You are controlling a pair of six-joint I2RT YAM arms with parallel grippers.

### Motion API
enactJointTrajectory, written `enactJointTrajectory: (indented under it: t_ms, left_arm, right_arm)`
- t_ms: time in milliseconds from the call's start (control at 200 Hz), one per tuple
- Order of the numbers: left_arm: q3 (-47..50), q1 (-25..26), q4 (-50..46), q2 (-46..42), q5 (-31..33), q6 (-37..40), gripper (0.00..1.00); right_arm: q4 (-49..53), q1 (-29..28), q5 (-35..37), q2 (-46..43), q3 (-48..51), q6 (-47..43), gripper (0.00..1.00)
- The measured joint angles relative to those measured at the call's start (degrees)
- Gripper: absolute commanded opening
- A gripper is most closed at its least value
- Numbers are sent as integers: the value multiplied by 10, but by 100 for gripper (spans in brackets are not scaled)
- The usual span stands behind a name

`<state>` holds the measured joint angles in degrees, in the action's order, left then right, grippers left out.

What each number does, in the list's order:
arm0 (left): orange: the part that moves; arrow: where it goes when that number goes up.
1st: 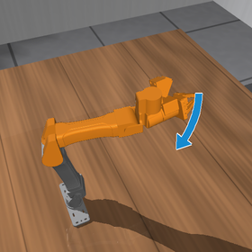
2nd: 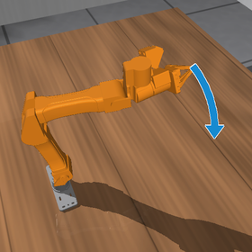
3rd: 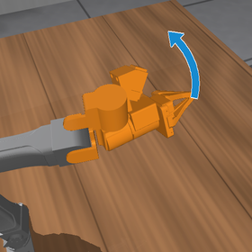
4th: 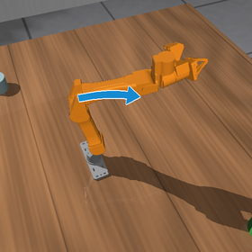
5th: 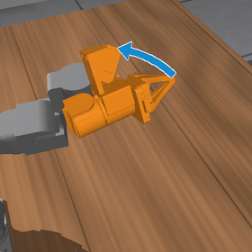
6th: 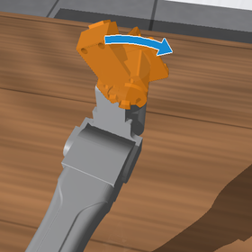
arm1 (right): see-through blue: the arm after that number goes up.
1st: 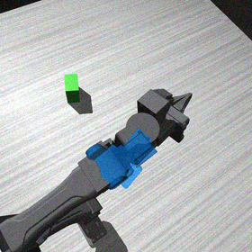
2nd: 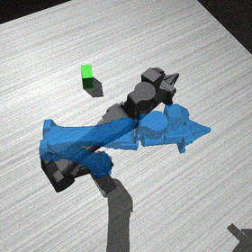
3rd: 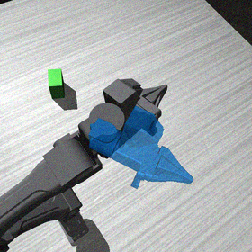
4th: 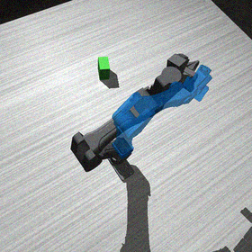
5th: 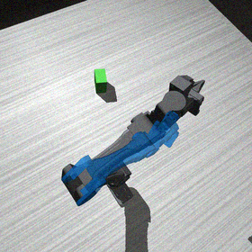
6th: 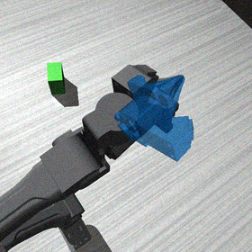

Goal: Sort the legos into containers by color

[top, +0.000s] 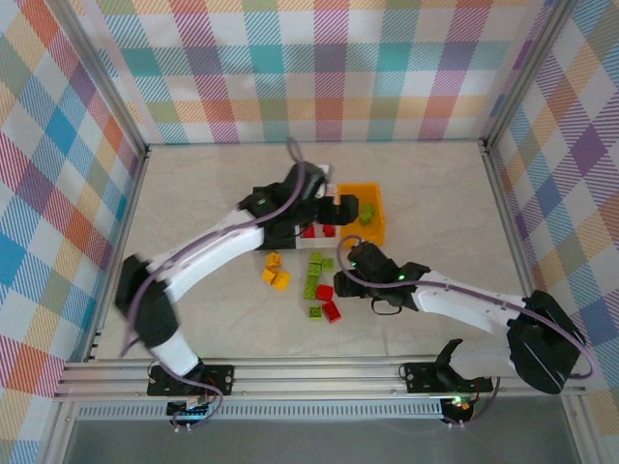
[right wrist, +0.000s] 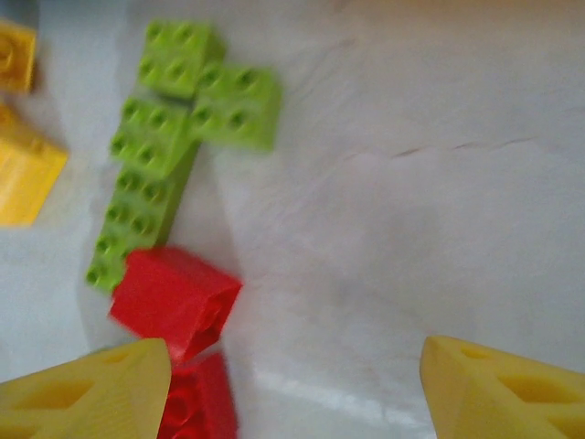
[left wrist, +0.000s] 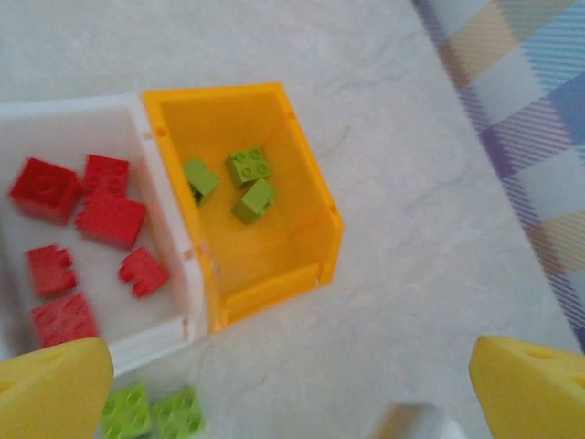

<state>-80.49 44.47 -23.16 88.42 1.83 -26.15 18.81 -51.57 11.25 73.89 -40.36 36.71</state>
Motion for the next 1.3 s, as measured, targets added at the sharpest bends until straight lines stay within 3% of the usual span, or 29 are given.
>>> enactJointTrajectory:
  t_ms: [215, 420, 595, 830, 1060, 1305]
  left_arm:
    - [218, 0, -12, -286, 49, -43, 100]
    - [331, 0, -93, -431, 91, -91, 100]
    - [350, 0, -144, -480, 120, -106, 100]
    - [350, 0, -162, -482, 138, -107, 100]
    - [350, 0, -174, -490, 146, -107, 100]
    - [353, 0, -174, -497, 155, -107, 100]
  right_arm:
    - [-8, -99, -25, 66, -42, 7, 70]
    - [-8, -142, -76, 103, -47, 24, 69]
    - [-2, -160, -92, 125, -62, 31, 67]
    - [22, -177, -80, 139, -92, 33, 66]
    - [92, -198, 7, 139, -127, 48, 71]
    - [138, -198, 63, 188, -141, 63, 69]
